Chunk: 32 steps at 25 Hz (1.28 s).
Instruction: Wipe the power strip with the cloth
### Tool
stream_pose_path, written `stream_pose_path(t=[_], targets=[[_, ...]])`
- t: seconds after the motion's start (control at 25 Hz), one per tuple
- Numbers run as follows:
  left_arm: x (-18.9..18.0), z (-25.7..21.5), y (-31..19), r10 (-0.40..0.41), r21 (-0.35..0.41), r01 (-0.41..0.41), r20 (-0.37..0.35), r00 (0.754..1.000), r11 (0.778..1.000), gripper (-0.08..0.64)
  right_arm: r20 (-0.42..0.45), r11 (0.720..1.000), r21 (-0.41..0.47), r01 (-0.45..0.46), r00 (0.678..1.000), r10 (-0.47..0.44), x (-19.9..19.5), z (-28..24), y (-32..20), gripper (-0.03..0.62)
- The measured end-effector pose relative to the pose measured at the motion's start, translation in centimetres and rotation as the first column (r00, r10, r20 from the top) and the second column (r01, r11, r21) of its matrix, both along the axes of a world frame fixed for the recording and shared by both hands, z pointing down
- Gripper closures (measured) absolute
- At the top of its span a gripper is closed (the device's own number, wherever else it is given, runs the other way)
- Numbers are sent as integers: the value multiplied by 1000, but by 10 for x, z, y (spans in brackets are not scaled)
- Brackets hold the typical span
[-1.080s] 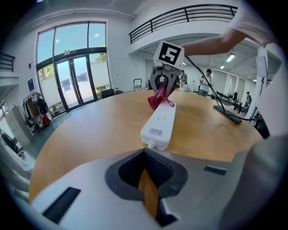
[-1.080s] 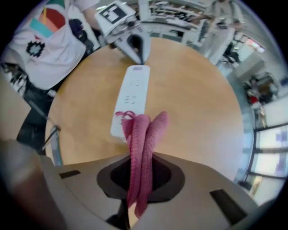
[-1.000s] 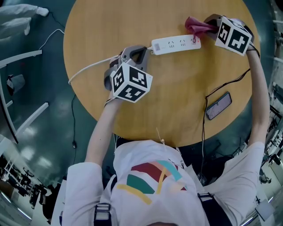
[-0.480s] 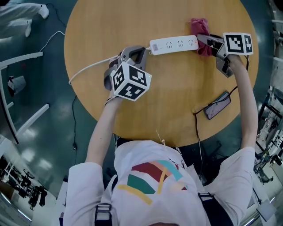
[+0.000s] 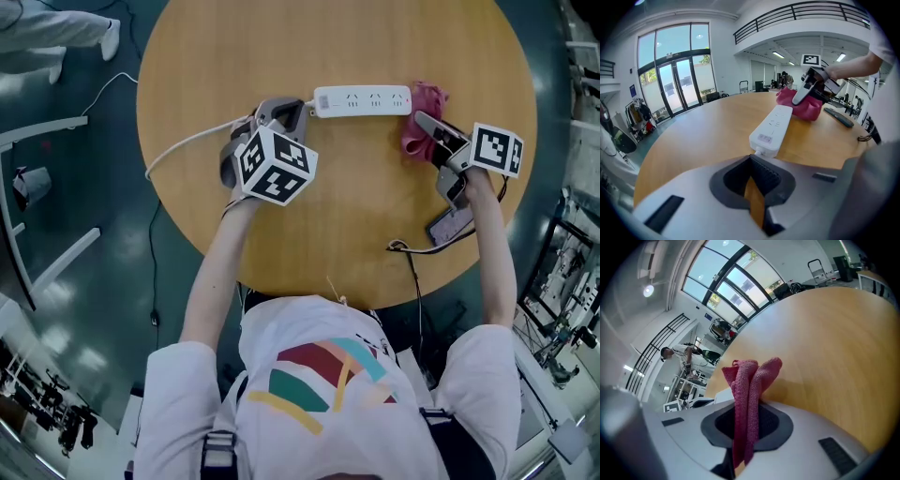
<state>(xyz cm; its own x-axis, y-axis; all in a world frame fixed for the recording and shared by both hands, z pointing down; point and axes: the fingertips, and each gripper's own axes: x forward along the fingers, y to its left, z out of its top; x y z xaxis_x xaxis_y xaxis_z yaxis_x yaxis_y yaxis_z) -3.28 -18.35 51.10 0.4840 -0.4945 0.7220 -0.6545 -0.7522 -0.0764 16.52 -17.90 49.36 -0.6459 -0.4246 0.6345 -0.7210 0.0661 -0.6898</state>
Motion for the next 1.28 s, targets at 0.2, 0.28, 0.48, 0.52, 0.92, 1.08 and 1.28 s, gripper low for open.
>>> stream_pose_path(t=[0.2, 0.28, 0.48, 0.52, 0.92, 1.08, 1.28], targets=[[0, -1, 1, -27, -4, 27, -36, 999, 1000, 531, -36, 999, -15, -29, 999, 28, 1, -6, 50, 554], [-1, -4, 3, -43, 20, 46, -99, 994, 999, 531, 36, 999, 15, -48, 998, 47, -13, -19, 68, 554], [0, -44, 19, 24, 283, -15, -26, 999, 959, 531, 45, 969, 227, -99, 995, 91, -29, -75, 91, 552], [4, -66, 22, 21, 323, -1, -59, 998, 946, 531, 36, 950, 292, -107, 994, 101, -30, -91, 94, 553], [19, -253, 140, -41, 373, 316, -588, 808, 872, 531, -95, 683, 730, -9, 989, 115, -91, -208, 179, 552], [8, -270, 191, -35, 367, 362, -659, 751, 857, 531, -146, 606, 795, 31, 979, 141, -107, -219, 225, 554], [19, -269, 217, 17, 403, 316, -639, 769, 859, 531, -255, 602, 795, 73, 941, 222, -92, -201, 259, 554]])
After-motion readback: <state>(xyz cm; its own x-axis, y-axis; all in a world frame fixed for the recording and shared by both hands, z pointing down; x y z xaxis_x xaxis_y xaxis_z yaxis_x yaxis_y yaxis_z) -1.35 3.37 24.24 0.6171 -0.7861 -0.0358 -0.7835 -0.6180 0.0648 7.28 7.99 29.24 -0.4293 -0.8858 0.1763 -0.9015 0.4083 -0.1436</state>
